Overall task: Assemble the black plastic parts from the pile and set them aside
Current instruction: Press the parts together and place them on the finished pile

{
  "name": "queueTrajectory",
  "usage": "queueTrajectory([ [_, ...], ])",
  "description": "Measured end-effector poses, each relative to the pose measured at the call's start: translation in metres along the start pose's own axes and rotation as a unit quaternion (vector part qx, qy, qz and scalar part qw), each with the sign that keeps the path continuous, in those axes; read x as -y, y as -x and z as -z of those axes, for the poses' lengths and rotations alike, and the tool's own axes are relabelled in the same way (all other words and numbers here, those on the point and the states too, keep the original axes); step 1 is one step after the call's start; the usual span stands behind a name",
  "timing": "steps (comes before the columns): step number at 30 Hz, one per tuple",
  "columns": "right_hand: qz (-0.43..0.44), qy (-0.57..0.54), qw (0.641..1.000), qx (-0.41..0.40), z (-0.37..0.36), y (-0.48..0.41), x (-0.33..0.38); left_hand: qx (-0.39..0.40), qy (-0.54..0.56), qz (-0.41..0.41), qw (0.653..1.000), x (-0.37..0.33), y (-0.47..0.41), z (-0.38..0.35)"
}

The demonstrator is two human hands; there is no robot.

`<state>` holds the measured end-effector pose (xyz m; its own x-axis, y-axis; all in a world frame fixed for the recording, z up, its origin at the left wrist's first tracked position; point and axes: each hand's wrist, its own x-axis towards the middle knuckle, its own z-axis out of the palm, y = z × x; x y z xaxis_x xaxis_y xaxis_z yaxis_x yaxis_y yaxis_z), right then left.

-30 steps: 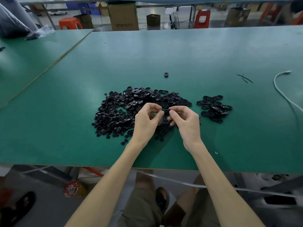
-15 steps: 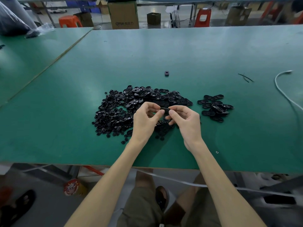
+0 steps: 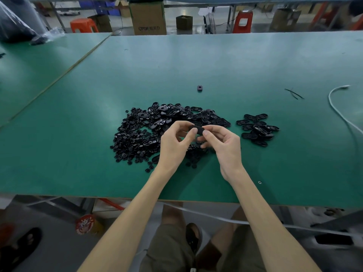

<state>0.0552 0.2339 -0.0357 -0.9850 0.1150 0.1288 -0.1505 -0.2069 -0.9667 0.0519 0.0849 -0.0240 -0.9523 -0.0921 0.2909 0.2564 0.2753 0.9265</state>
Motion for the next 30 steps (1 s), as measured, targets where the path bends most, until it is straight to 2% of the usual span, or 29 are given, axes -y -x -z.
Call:
queueTrajectory([
  [12,0.011,0.061,0.998,0.033,0.0018,0.0013,-0.0036,-0.036,0.044,-0.019,0.998,-0.0017,0.0028,0.0015],
  [17,0.005,0.042,0.999,-0.009,0.0027,-0.0014,-0.0048,0.012,0.043,-0.022,0.999,0.0001,0.0036,0.0010],
  [21,0.010,0.050,0.999,0.000,0.0032,-0.0022,-0.0062,0.040,0.027,-0.041,0.998,0.0002,0.0031,0.0008],
  [30,0.008,0.050,0.999,0.000,0.0042,-0.0027,-0.0081,0.047,0.028,-0.030,0.998,0.0036,0.0021,0.0009],
])
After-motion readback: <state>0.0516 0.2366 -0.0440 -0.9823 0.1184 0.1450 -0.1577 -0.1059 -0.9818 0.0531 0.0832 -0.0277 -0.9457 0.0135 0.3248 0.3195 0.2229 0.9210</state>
